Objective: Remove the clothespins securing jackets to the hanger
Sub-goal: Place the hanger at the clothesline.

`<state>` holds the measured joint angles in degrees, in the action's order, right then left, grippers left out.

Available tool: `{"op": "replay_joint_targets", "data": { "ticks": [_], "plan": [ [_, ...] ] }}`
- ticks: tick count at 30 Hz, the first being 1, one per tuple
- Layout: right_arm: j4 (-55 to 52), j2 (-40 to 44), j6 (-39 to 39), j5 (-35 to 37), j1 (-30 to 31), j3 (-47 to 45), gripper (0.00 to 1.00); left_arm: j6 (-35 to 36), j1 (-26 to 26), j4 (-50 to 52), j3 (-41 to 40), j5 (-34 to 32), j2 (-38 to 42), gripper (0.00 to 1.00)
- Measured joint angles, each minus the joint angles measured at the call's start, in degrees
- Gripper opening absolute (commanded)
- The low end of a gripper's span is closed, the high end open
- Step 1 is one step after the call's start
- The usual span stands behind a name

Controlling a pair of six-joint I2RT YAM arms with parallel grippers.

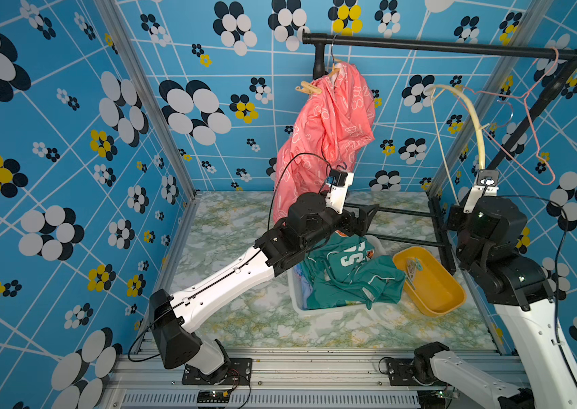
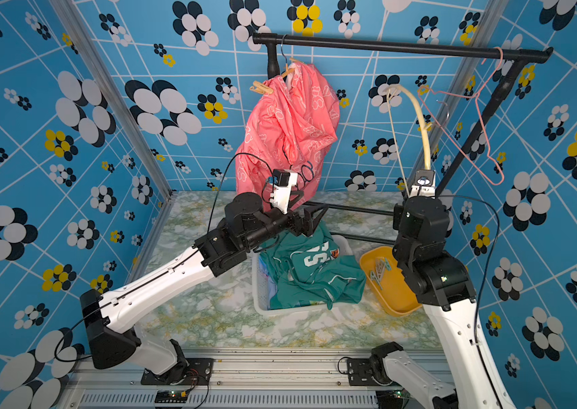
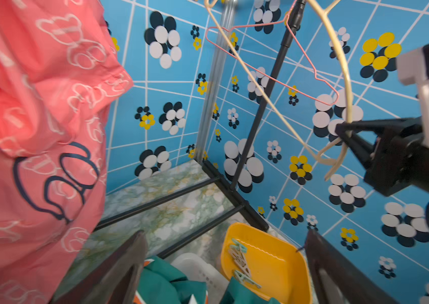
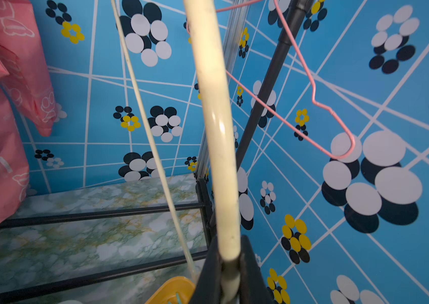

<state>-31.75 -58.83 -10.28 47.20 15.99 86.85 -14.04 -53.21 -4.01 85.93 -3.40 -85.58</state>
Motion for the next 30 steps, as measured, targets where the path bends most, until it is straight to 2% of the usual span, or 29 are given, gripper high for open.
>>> {"op": "replay_joint_targets", "data": {
  "ticks": [3,10,13,19,30],
  "plan": [
    [0.04,-7.87,-2.86,-1.86,-2.36,11.61,0.00,2.89,-0.74,-2.19,-7.85,-6.27,4.39,0.95],
    [-12.13,-28.22,-5.66,-10.86,-10.29,39.41,0.00,4.70,-1.79,-5.03,-18.91,-16.20,10.88,0.95],
    [-15.47,-35.41,-5.84,-13.29,-12.44,48.41,0.00,4.66,-2.29,-7.28,-24.26,-19.89,14.21,0.94],
    [-18.86,-39.91,-5.77,-16.50,-14.78,51.87,0.00,4.22,-3.58,-8.15,-29.55,-26.84,17.51,0.94],
    [-17.03,-42.91,-5.18,-18.45,-18.84,55.19,0.00,5.75,-6.10,-7.30,-31.89,-35.12,20.44,0.94]
  ]
}}
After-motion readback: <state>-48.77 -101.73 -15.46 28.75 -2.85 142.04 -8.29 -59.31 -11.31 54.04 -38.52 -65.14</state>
